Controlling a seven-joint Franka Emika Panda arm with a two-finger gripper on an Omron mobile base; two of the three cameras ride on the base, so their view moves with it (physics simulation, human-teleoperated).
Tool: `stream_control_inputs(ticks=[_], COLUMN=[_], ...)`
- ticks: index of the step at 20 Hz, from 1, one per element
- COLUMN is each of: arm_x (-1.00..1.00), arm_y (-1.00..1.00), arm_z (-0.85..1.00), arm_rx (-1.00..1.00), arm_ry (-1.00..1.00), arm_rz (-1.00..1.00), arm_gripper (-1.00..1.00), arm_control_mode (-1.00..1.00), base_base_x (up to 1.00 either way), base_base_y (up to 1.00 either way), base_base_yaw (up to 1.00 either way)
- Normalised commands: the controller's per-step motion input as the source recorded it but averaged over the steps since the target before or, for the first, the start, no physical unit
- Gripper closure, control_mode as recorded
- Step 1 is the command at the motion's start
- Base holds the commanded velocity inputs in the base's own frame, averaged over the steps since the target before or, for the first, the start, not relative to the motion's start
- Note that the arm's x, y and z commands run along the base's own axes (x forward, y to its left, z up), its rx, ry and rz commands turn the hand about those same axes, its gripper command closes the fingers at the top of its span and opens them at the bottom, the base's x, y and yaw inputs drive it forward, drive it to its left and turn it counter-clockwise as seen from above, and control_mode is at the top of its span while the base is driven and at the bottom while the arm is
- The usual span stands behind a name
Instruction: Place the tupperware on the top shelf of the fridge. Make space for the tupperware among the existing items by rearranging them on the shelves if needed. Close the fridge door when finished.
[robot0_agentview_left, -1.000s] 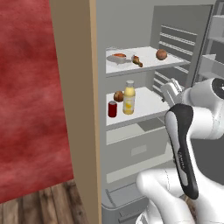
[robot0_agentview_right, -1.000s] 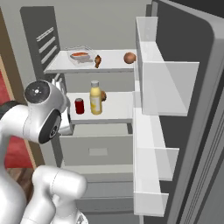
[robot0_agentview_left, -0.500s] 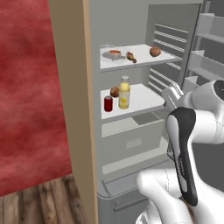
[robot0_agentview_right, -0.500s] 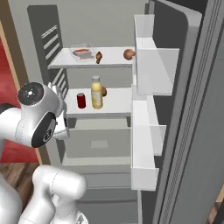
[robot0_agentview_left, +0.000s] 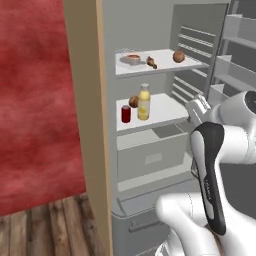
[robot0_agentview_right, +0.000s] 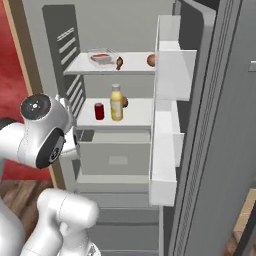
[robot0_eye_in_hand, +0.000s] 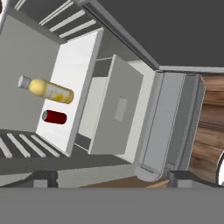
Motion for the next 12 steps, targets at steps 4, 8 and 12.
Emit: stream_control_inputs(ticks=[4,8,12], arm_x=[0.00,0.00,0.00], arm_y=[0.00,0.00,0.00], arm_z=[0.00,0.00,0.00], arm_rx=[0.00,0.00,0.00], arm_ry=[0.00,0.00,0.00], arm_rz=[0.00,0.00,0.00], arm_gripper=[-1.00,-1.00,-1.00], arm_control_mode=[1.00,1.00,1.00], base_base_x=[-0.96,-0.81,-0.71], base_base_y=[-0.23,-0.12,-0.05], base_base_yaw=[0.04,0.02,0.02])
